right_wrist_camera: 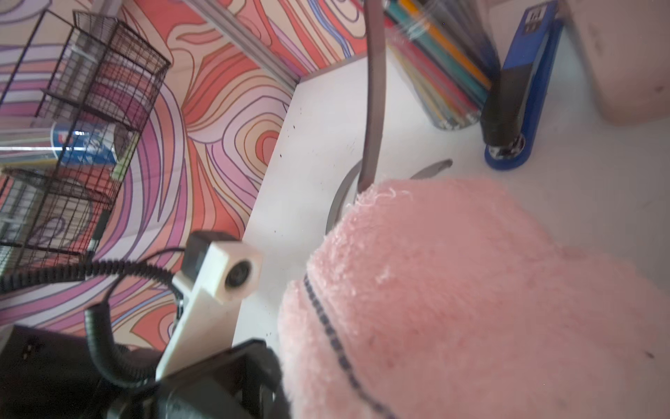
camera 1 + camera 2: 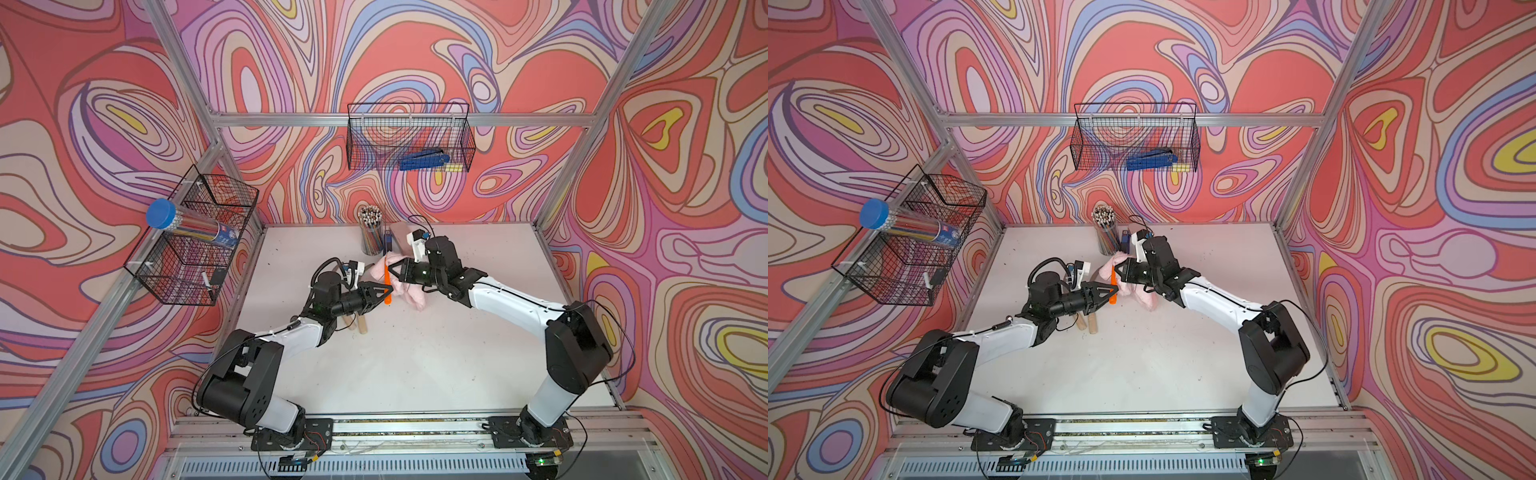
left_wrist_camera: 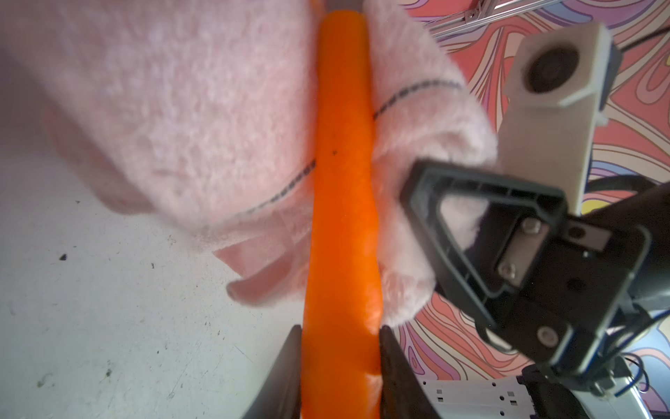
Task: Wipe small sickles with rags
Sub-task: Wipe the small sickle.
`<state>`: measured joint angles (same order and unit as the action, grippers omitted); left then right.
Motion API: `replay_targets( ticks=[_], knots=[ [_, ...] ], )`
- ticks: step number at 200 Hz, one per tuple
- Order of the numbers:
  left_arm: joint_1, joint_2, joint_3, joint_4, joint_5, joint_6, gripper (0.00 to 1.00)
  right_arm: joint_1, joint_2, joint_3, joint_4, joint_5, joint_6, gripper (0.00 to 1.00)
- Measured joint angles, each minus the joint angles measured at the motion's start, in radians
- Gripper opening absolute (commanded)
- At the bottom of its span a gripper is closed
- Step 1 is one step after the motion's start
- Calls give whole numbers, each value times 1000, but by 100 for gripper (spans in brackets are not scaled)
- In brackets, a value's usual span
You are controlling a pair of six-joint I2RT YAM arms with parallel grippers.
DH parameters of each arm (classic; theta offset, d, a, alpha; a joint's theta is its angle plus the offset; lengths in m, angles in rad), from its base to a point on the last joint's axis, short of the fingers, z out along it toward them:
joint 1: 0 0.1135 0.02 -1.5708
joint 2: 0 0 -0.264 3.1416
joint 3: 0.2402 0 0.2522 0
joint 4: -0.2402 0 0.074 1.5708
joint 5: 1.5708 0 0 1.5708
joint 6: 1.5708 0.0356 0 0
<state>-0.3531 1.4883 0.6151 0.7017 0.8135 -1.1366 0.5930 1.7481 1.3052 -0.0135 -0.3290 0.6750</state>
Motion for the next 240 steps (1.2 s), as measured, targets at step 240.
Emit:
replay_targets(
  ticks=[240],
  knots=[
    [-2,3,4,-4,24,32,0,129,-274,-370,72,-46,67,0]
  ],
)
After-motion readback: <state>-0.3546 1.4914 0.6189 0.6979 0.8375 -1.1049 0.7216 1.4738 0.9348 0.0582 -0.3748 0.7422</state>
